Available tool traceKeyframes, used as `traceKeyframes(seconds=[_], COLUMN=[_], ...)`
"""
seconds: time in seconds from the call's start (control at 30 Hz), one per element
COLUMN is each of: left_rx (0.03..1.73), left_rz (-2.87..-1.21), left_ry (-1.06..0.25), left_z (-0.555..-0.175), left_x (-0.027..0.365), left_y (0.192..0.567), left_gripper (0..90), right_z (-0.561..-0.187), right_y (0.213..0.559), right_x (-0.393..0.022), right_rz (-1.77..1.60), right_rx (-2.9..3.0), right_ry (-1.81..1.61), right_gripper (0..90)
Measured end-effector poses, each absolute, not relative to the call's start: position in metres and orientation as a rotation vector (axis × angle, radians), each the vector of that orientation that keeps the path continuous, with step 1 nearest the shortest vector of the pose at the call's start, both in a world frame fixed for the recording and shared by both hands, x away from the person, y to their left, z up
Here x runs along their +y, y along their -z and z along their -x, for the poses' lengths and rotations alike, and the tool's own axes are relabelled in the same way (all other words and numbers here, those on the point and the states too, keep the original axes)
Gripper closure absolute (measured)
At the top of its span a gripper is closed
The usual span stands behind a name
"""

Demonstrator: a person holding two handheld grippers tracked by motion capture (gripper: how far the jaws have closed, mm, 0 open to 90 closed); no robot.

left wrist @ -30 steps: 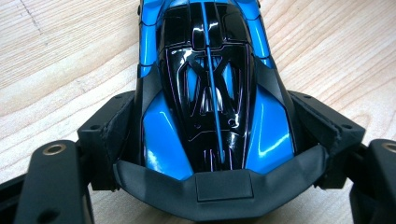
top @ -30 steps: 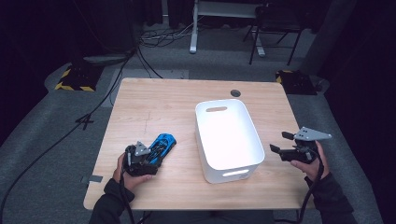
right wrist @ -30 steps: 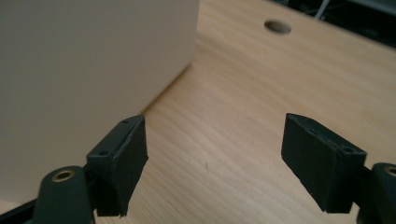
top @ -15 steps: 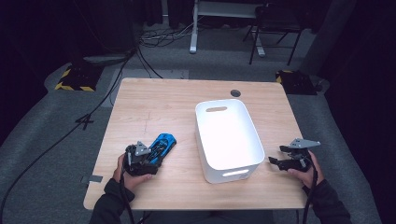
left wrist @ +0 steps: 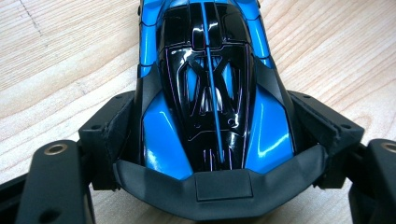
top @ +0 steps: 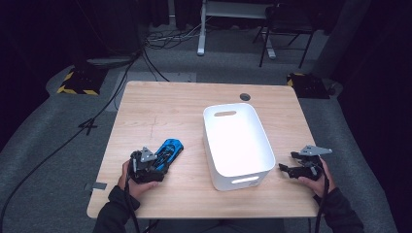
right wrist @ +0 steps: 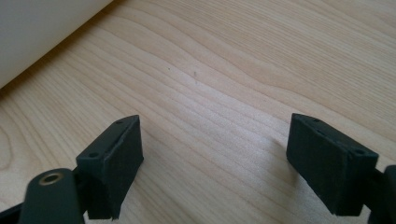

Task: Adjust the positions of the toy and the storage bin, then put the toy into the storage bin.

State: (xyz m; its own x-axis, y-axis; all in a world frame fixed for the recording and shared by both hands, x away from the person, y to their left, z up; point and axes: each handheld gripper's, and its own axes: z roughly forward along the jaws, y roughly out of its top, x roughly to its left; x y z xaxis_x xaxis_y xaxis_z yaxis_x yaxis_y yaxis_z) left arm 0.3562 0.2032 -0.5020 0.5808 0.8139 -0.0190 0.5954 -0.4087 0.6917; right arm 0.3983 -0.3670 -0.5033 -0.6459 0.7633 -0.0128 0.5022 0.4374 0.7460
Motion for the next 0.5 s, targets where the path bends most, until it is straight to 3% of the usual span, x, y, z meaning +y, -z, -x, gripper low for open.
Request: traceKeyframes(seconds=[0.5], left_rx=[1.122], left_rz=[-2.106], left_ry=[-0.445], left_z=[-0.3564], left_x=[0.2022], left_y=[0.4964], left_gripper=[24.0], right_z=[-0.399], right_y=[0.5032], right_x=[-0.3667], right_rz=[-1.081], right_rx=[2.351], right_ry=[-1.035], right_gripper=[16.8])
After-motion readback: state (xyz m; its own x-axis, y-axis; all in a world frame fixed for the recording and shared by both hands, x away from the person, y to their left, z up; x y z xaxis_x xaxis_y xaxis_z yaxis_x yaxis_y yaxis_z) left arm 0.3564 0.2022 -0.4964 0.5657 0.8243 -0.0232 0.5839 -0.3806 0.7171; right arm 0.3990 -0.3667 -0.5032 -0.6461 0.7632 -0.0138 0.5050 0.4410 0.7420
